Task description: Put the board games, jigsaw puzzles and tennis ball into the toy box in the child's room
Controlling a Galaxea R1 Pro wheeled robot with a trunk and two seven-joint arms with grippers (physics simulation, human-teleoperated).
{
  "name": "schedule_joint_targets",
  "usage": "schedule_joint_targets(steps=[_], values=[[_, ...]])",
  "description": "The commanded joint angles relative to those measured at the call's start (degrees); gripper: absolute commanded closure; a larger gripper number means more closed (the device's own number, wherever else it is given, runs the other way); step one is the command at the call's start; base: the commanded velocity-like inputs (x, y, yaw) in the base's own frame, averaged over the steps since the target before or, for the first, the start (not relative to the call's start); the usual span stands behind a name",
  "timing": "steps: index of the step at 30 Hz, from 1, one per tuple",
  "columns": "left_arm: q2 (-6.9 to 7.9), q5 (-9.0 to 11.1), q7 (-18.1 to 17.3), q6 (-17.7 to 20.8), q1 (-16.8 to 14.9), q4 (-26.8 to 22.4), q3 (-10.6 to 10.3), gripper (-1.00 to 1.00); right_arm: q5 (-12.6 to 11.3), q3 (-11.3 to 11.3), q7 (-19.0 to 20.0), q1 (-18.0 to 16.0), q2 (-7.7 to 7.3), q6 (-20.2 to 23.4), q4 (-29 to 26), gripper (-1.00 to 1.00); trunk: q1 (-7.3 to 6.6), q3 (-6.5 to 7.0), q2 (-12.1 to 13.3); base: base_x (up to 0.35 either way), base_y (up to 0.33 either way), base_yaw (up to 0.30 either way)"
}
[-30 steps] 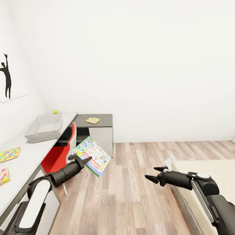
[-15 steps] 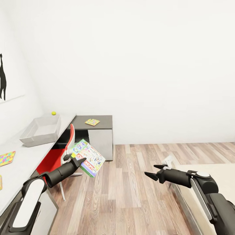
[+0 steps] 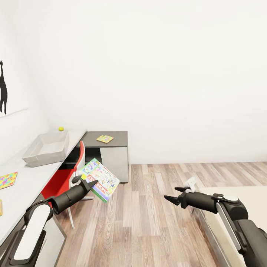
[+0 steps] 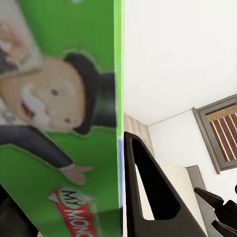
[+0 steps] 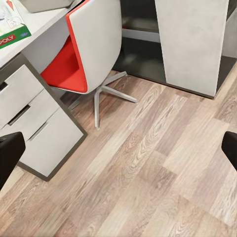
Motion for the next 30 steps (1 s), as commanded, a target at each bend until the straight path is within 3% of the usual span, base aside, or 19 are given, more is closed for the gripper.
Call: schedule_joint_targets(steps=[1, 16, 23, 30], values=[[-0.01, -0.3, -0.4, 0.3, -0.1, 0.0, 0.1, 1.0, -0.4, 0.0, 0.0, -0.1, -0.01, 0.5, 0.0, -1.0, 0.04, -0.13, -0.1, 0.0, 0.0, 0.0], [-0.01, -0.3, -0.4, 0.3, -0.1, 0.0, 0.1, 1.0, -0.4, 0.0, 0.0, -0.1, -0.01, 0.5, -0.1, -1.0, 0.04, -0.13, -0.1, 0.0, 0.0, 0.0], [-0.92, -0.1, -2.6, 0.2, -1.5, -0.3, 0.5, 1.0, -1.0, -2.2, -0.2, 1.5, 1.14, 0.7, -0.5, -1.0, 0.04, -0.13, -0.1, 0.0, 0.0, 0.0], [-2.56, 1.7, -4.9, 0.4, -3.8, -0.5, 0.4, 1.0, -1.4, -4.4, -0.2, 2.2, 1.65, 2.8, -0.6, -1.0, 0.04, -0.13, -0.1, 0.0, 0.0, 0.0]])
